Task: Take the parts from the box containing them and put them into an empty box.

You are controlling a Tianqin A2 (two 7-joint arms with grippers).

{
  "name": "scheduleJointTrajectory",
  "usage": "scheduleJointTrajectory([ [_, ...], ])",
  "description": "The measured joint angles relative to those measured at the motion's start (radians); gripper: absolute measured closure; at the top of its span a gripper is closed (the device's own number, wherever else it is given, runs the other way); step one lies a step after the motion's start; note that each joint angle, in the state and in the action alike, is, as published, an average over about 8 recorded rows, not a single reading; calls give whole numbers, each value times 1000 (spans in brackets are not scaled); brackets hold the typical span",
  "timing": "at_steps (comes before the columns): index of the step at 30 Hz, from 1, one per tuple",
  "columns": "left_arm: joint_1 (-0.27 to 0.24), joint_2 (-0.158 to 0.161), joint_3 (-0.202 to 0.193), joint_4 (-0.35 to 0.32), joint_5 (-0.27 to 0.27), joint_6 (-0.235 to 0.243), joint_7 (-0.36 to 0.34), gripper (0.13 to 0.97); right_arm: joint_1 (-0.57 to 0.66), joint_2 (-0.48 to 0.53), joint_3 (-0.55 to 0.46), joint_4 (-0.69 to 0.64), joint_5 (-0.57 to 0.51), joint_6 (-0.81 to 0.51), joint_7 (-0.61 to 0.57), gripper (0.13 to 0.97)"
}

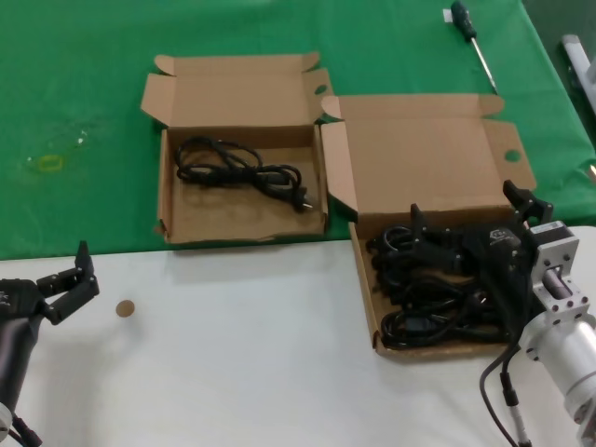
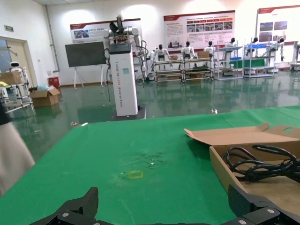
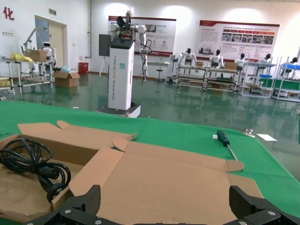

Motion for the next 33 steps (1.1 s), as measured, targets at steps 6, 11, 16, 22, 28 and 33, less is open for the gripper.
scheduleJointTrajectory([
  [6, 0, 0, 0, 0, 0, 0, 0, 132, 0, 0, 0, 0, 0, 0, 0, 129],
  [11, 0, 0, 0, 0, 0, 0, 0, 132, 0, 0, 0, 0, 0, 0, 0, 129],
  [16, 0, 0, 0, 0, 0, 0, 0, 132, 0, 0, 0, 0, 0, 0, 0, 129],
  [22, 0, 0, 0, 0, 0, 0, 0, 132, 0, 0, 0, 0, 0, 0, 0, 129],
  [28, 0, 0, 0, 0, 0, 0, 0, 132, 0, 0, 0, 0, 0, 0, 0, 129],
  [33, 0, 0, 0, 0, 0, 0, 0, 132, 0, 0, 0, 0, 0, 0, 0, 129],
])
